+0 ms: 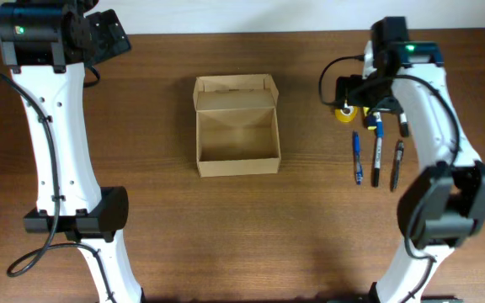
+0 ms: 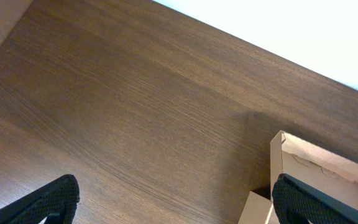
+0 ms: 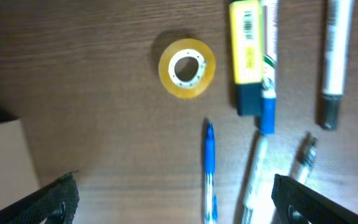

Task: Pack container
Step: 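Reach the right gripper to the yellow tape roll and grasp it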

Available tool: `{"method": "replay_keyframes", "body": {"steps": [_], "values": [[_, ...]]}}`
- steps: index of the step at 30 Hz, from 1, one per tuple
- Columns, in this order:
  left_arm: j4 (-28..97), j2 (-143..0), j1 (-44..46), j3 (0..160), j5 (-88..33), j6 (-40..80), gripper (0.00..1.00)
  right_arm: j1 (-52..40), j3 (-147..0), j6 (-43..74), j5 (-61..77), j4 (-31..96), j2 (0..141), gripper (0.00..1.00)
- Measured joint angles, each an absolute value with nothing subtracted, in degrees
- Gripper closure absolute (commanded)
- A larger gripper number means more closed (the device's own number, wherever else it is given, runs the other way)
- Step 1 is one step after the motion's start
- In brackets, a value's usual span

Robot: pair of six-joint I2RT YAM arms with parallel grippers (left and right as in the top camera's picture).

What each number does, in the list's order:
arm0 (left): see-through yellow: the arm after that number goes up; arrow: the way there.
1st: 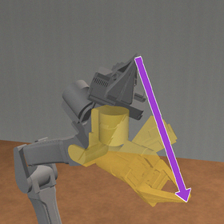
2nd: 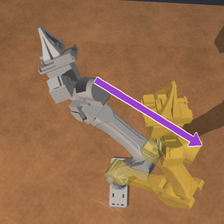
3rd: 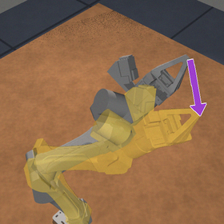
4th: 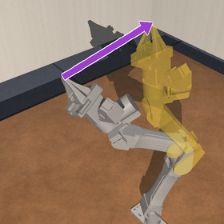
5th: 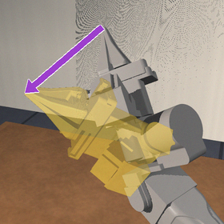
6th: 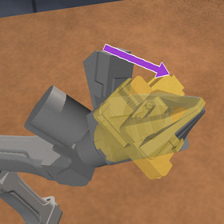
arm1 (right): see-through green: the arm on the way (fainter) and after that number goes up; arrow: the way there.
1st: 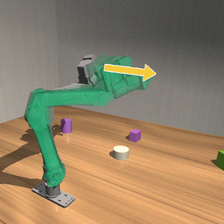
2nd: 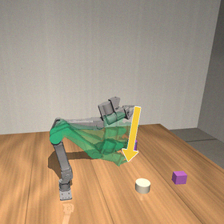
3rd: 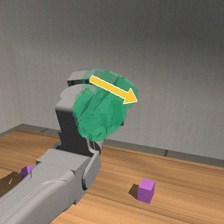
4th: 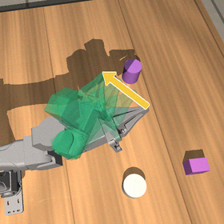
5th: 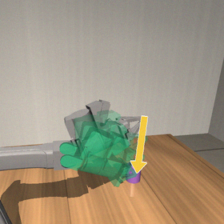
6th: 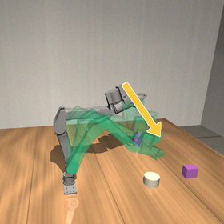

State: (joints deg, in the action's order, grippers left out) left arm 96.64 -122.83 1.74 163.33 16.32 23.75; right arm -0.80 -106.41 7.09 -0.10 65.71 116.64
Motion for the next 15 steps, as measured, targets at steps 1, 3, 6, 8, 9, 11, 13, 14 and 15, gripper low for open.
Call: {"method": "replay_keyframes", "body": {"steps": [1, 3, 6, 8, 9, 11, 13, 14, 15], "values": [[96.64, -122.83, 1.74, 163.33, 16.32, 23.75, 0.0, -0.99, -106.41, 7.14, -0.25, 65.01, 117.6, 0.0], [96.64, -122.83, 1.74, 163.33, 16.32, 23.75, 0.0, -1.37, -106.43, 7.11, -0.47, 63.77, 119.57, 0.0], [96.64, -122.83, 1.74, 163.33, 16.34, 23.75, 0.0, -1.61, -106.43, 7.11, -0.67, 62.0, 121.78, 0.0], [96.64, -122.83, 1.74, 163.33, 16.34, 23.75, 0.0, -1.61, -106.43, 7.14, -0.69, 60.53, 122.52, 0.0], [96.64, -122.83, 1.74, 163.33, 16.32, 23.75, 0.0, -1.61, -106.43, 7.14, -0.69, 59.9, 122.69, 0.0], [96.64, -122.83, 1.74, 163.33, 16.32, 23.75, 0.0, -1.61, -106.48, 7.11, -0.69, 58.65, 122.85, 0.0], [96.64, -122.83, 1.74, 163.33, 16.32, 23.75, 0.0, -1.61, -106.54, 7.14, -0.62, 57.3, 122.87, 0.0], [96.64, -122.83, 1.74, 163.33, 16.32, 23.75, 0.0, -1.61, -106.61, 7.11, -0.43, 56.75, 122.87, 0.0], [96.64, -122.83, 1.74, 163.33, 16.32, 23.75, 0.0, -1.61, -106.63, 7.14, -0.16, 56.16, 122.87, 0.0]]}}
